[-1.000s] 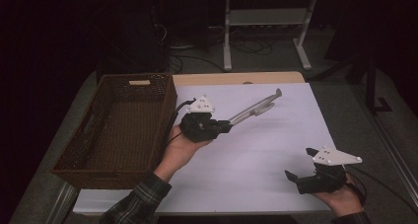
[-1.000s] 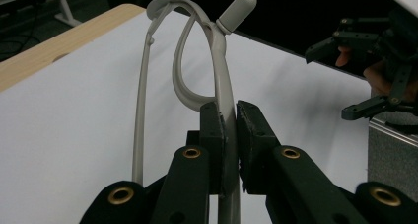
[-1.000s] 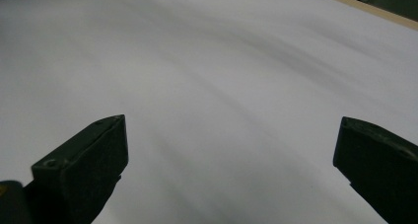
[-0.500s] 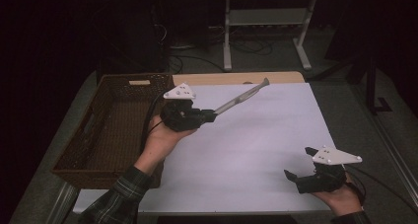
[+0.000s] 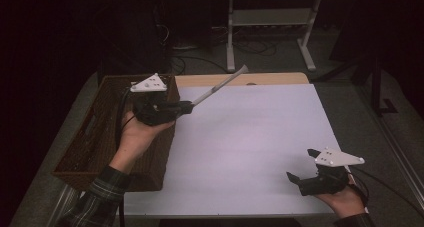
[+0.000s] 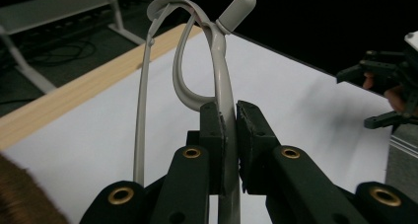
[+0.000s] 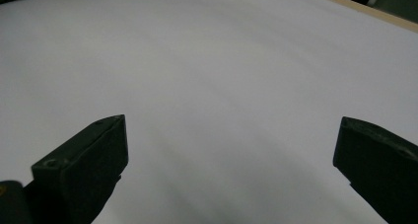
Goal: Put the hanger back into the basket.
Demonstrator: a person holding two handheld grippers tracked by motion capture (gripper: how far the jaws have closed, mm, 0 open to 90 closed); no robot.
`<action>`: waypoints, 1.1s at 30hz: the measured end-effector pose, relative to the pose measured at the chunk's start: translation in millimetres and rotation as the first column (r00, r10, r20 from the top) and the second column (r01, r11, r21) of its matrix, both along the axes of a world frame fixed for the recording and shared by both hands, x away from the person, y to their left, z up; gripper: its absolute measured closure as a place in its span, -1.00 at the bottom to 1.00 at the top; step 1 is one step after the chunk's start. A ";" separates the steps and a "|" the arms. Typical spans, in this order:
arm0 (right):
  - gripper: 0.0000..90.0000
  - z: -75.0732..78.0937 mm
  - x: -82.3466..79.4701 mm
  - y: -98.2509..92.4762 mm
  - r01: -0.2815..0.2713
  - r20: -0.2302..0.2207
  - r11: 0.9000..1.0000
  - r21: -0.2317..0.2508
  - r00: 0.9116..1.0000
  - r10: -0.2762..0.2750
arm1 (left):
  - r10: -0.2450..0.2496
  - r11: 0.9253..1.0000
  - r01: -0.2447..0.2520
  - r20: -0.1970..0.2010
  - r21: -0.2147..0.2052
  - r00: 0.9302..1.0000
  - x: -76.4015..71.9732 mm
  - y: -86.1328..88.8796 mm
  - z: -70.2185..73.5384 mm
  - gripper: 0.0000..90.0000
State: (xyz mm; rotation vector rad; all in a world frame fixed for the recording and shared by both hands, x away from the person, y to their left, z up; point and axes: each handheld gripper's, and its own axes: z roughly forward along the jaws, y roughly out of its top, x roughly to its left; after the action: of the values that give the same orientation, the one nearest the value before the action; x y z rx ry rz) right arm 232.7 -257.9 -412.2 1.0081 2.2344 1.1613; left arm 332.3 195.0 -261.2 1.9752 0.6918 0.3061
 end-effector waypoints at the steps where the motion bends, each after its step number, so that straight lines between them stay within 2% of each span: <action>1: -1.00 -0.2 0.8 0.2 -0.001 0.002 1.000 0.000 1.000 0.001 | 0.009 1.000 -0.009 0.002 -0.003 1.000 -1.1 4.4 1.3 0.84; 9: -1.00 -0.7 3.5 1.9 -0.005 -0.002 1.000 0.000 1.000 0.005 | 0.079 0.997 -0.079 0.016 0.008 0.997 -8.3 41.8 7.0 0.84; 16: -1.00 -1.0 4.5 2.2 -0.001 -0.005 1.000 -0.002 1.000 0.001 | 0.136 0.990 -0.137 0.021 0.018 0.990 -15.7 74.2 9.1 0.84; 21: -1.00 -1.6 4.7 2.8 0.001 -0.003 1.000 -0.005 1.000 -0.001 | 0.161 0.986 -0.162 0.026 0.030 0.987 -22.3 94.0 7.7 0.84; 28: -1.00 -1.8 4.7 2.5 0.008 -0.005 1.000 -0.004 1.000 -0.008 | 0.193 0.981 -0.193 0.018 0.017 0.981 -31.6 118.2 3.1 0.84; 33: -1.00 -2.4 4.6 2.3 0.010 -0.004 1.000 -0.006 1.000 -0.010 | 0.217 0.976 -0.217 0.011 0.023 0.976 -39.1 133.7 -0.3 0.84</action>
State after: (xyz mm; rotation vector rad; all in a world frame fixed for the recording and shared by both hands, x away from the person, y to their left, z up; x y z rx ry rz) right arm 237.3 -255.7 -414.6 1.0193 2.2320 1.1484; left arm 293.2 328.8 -261.5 1.9220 0.9042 0.4560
